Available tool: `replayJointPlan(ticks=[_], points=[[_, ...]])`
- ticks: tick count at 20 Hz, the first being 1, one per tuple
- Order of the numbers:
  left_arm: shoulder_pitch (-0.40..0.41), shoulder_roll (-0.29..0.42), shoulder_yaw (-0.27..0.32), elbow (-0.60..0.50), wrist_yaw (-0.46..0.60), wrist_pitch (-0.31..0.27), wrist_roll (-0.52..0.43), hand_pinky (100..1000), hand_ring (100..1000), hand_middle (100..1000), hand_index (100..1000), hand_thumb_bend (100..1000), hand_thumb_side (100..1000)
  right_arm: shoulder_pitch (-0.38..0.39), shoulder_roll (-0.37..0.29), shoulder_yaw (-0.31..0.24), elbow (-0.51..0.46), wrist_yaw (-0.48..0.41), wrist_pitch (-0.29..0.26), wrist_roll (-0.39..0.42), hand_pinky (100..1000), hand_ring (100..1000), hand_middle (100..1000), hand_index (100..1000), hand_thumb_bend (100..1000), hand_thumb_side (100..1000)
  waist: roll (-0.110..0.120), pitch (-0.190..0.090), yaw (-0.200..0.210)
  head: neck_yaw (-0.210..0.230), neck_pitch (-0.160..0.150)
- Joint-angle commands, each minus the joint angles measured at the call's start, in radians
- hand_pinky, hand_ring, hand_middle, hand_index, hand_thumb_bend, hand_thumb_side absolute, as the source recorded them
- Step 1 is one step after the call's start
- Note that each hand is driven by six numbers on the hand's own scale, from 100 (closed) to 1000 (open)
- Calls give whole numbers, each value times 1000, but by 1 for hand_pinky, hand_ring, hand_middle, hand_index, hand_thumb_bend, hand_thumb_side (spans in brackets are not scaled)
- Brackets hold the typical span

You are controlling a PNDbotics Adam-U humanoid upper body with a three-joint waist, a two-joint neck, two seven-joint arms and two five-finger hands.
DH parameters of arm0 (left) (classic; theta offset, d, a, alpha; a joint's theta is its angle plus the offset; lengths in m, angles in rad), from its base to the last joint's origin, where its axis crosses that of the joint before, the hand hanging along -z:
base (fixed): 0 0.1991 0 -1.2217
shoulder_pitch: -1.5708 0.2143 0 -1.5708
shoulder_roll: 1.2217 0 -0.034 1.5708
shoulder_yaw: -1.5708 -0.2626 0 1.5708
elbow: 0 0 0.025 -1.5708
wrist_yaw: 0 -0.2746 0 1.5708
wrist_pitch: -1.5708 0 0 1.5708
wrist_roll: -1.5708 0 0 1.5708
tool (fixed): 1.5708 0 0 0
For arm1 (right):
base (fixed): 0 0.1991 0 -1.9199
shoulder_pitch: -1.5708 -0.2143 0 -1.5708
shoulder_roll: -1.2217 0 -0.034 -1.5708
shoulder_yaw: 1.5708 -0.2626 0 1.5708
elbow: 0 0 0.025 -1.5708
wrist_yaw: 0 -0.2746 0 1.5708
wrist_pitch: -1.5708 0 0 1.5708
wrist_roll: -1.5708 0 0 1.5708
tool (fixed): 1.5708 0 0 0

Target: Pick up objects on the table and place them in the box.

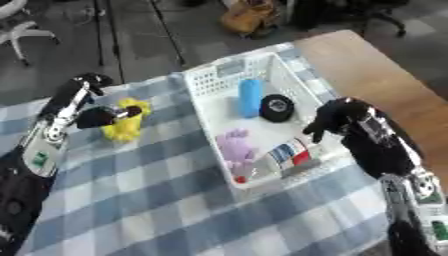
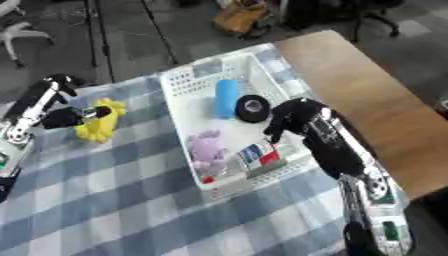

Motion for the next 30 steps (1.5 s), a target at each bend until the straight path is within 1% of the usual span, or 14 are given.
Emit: replayJointPlan(ticks=[1, 4, 7, 10, 14, 17, 19, 22, 23, 26, 27, 28, 29, 30], points=[[-10, 7, 3, -4, -88, -2, 21, 645, 712, 750, 829, 960, 618, -14, 3, 5, -25, -7, 2, 2, 638, 471, 543, 706, 100, 810, -3, -109, -2, -2, -4], [-4, -2, 12, 9, -144, 7, 56, 640, 710, 750, 828, 963, 616, -16, 5, 6, -25, -8, 2, 2, 638, 471, 543, 706, 100, 807, -5, -108, -4, -2, -4], [3, -14, 13, 24, -167, 11, 82, 636, 708, 749, 825, 971, 614, -18, 7, 7, -25, -9, 2, 3, 638, 470, 543, 705, 100, 809, -7, -106, -6, -1, -5], [7, -26, 8, 35, -183, 6, 83, 629, 700, 739, 814, 1000, 621, -19, 7, 8, -25, -10, 1, 4, 638, 470, 543, 705, 100, 810, -7, -104, -7, 1, -5], [13, -36, 6, 45, -198, 6, 76, 616, 687, 724, 807, 1000, 605, -20, 8, 9, -25, -10, 2, 5, 638, 470, 543, 705, 100, 809, -7, -102, -10, 2, -5], [16, -39, 7, 55, -206, 17, 67, 509, 590, 638, 758, 927, 524, -20, 8, 9, -25, -11, 2, 6, 638, 470, 543, 704, 100, 810, -7, -102, -10, 2, -8], [17, -40, 8, 60, -210, 22, 62, 456, 543, 603, 741, 894, 503, -20, 9, 9, -25, -11, 2, 6, 639, 470, 543, 704, 100, 810, -7, -102, -11, 2, -10], [17, -41, 10, 64, -212, 28, 61, 424, 515, 577, 723, 873, 489, -20, 9, 9, -25, -11, 2, 6, 639, 470, 543, 704, 100, 823, -7, -102, -11, 2, -10], [19, -40, 13, 66, -210, 33, 63, 348, 457, 526, 669, 660, 432, -20, 9, 9, -25, -11, 2, 5, 639, 470, 543, 703, 100, 812, -7, -102, -10, 2, -11], [21, -39, 16, 71, -198, 44, 72, 344, 453, 523, 666, 646, 428, -19, 8, 8, -25, -10, 2, 5, 639, 470, 543, 703, 100, 812, -7, -102, -9, 1, -11], [22, -39, 18, 77, -193, 49, 70, 285, 400, 487, 631, 462, 347, -19, 8, 9, -25, -10, 2, 6, 639, 469, 543, 703, 100, 813, -8, -101, -8, 1, -12], [22, -39, 19, 81, -186, 53, 65, 285, 400, 487, 631, 462, 347, -19, 8, 9, -25, -10, 1, 6, 639, 469, 543, 703, 100, 813, -8, -101, -7, 1, -12], [23, -39, 19, 85, -180, 56, 60, 250, 367, 464, 601, 352, 306, -19, 8, 9, -24, -10, 1, 6, 639, 469, 543, 702, 100, 813, -8, -101, -7, 1, -12], [23, -39, 19, 88, -176, 59, 55, 250, 367, 464, 601, 352, 306, -19, 8, 8, -24, -10, 1, 6, 639, 469, 543, 702, 100, 813, -8, -101, -7, 1, -12]])
